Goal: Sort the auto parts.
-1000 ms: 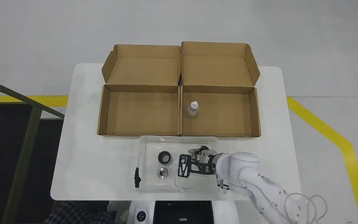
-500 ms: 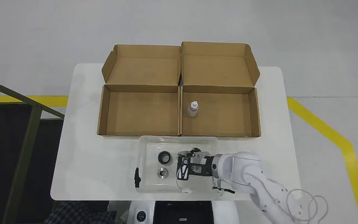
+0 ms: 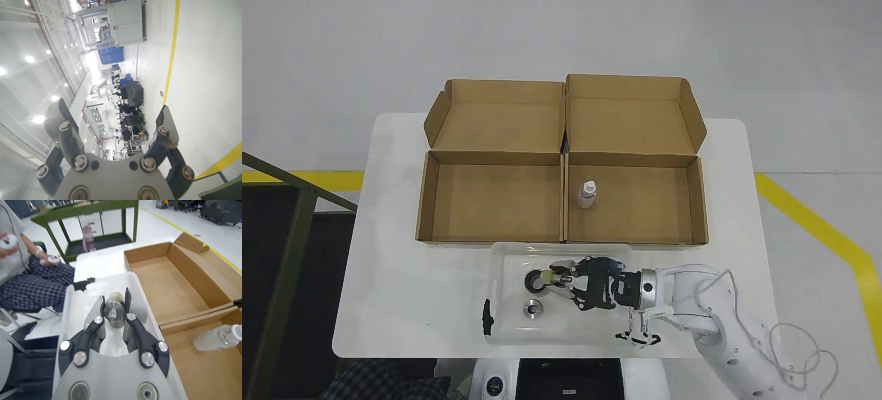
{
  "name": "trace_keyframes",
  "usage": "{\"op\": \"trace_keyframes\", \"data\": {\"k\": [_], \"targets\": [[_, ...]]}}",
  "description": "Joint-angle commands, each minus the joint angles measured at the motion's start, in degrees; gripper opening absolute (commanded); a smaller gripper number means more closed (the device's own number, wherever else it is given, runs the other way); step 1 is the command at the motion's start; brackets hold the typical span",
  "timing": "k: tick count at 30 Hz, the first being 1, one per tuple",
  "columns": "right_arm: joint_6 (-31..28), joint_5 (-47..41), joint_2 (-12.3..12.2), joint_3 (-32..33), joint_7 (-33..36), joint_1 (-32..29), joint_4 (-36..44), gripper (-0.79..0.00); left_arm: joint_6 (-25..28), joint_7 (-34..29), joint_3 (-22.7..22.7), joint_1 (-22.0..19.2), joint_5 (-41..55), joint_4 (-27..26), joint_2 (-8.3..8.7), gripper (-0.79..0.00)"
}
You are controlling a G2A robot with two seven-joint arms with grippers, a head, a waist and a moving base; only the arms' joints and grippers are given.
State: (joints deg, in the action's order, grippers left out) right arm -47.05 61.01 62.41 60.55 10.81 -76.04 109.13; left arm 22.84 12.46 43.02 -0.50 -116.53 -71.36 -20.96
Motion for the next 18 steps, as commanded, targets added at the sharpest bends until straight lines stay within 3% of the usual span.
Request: {"op": "trace_keyframes", "data": {"k": [1, 18], "targets": [[0.0, -2.4, 0.0, 0.8, -1.0, 0.4, -0.5, -0.785, 0.0, 0.0, 0.0, 0.0, 0.0, 0.0, 0.0, 0.0], [1.8, -13.5, -0.5, 11.9, -14.2, -2.0, 4.3, -0.785, 0.0, 0.0, 0.0, 0.0, 0.0, 0.0, 0.0, 0.0]]}}
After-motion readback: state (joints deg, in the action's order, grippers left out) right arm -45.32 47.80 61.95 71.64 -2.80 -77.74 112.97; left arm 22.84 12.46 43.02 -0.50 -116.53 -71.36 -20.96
